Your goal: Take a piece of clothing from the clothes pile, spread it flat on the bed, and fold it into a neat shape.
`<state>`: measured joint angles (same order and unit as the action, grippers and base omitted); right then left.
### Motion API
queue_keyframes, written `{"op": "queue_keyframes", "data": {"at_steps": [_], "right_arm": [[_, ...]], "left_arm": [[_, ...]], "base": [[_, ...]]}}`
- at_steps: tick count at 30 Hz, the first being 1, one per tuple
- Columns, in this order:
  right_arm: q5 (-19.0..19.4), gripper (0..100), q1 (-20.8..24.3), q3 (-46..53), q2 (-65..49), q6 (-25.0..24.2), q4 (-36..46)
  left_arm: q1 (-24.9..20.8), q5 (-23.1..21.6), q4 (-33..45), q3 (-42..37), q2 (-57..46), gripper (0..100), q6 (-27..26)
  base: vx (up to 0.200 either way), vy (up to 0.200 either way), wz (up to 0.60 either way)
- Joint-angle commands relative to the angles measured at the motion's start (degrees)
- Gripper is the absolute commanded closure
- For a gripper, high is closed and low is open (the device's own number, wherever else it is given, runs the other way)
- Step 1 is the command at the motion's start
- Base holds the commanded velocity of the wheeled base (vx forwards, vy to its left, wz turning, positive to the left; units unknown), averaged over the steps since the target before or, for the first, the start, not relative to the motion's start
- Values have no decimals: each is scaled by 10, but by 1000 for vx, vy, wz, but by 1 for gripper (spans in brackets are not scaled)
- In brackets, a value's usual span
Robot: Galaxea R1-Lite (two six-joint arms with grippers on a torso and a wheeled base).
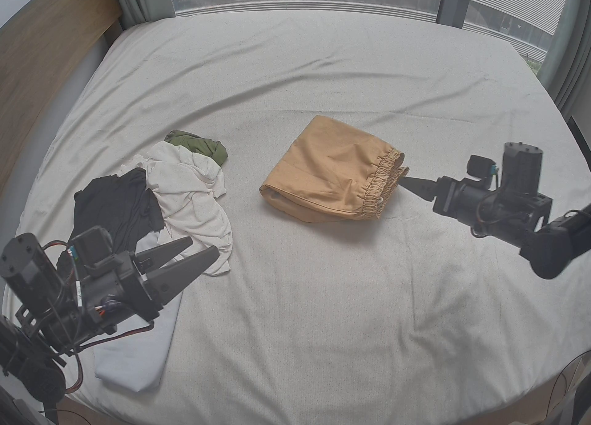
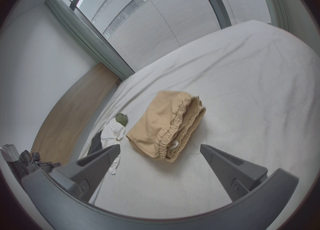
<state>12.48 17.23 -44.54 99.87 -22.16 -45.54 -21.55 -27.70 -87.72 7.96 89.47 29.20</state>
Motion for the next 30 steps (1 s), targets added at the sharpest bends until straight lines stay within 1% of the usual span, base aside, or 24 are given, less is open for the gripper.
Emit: {"op": "queue_keyframes", "data": {"at_steps": [1,2,3,4,5,6,7,11,13,14,15,16,17,19,21,22,25,27,30], "right_arm": [[0,0,-1,138,-275,32,35],[0,0,-1,151,-312,33,51],[0,0,1,168,-363,33,75],[-1,0,1,174,-383,33,85],[-1,0,0,184,-419,34,105],[-1,0,0,184,-419,34,105],[-1,0,0,195,-463,33,129],[-1,0,-5,212,-546,33,179],[-2,0,-10,222,-579,33,201],[-2,0,-12,224,-586,33,205],[-2,0,-24,231,-613,33,216],[-2,0,-31,235,-623,33,221],[-1,0,-43,241,-639,33,225],[0,0,-65,252,-670,34,230],[0,0,-76,259,-688,34,234],[0,0,-98,273,-723,35,249],[3,0,-125,298,-786,36,286],[3,0,-136,313,-825,36,312],[3,0,-156,332,-884,48,355]], "left_arm": [[-31,4,52,-80,-237,0,15],[-32,5,84,-80,-272,0,16],[-32,5,135,-79,-330,0,17],[-33,4,157,-79,-352,0,17],[-33,-2,204,-76,-395,0,17],[-33,-2,204,-76,-395,0,17],[-34,-2,273,-68,-449,0,17],[-33,-1,447,-37,-576,0,17],[-31,4,530,-21,-634,0,17],[-31,5,548,-17,-647,0,17],[-28,5,608,-5,-692,0,17],[-23,5,633,-1,-707,0,15],[-7,5,666,3,-730,0,14],[22,5,707,2,-763,0,13],[34,4,723,1,-779,0,13],[48,5,750,0,-803,0,13],[74,9,784,1,-835,0,13],[89,13,791,-5,-845,0,7],[94,42,791,-20,-844,0,-23]], "base": [[0,0,0],[0,0,0],[0,0,0],[0,0,0],[0,0,0],[0,0,0],[0,0,0],[0,0,0],[0,0,0],[0,0,0],[0,0,0],[0,0,0],[0,0,0],[0,0,0],[0,0,0],[0,0,0],[0,0,0],[0,0,0],[0,0,0]]}}
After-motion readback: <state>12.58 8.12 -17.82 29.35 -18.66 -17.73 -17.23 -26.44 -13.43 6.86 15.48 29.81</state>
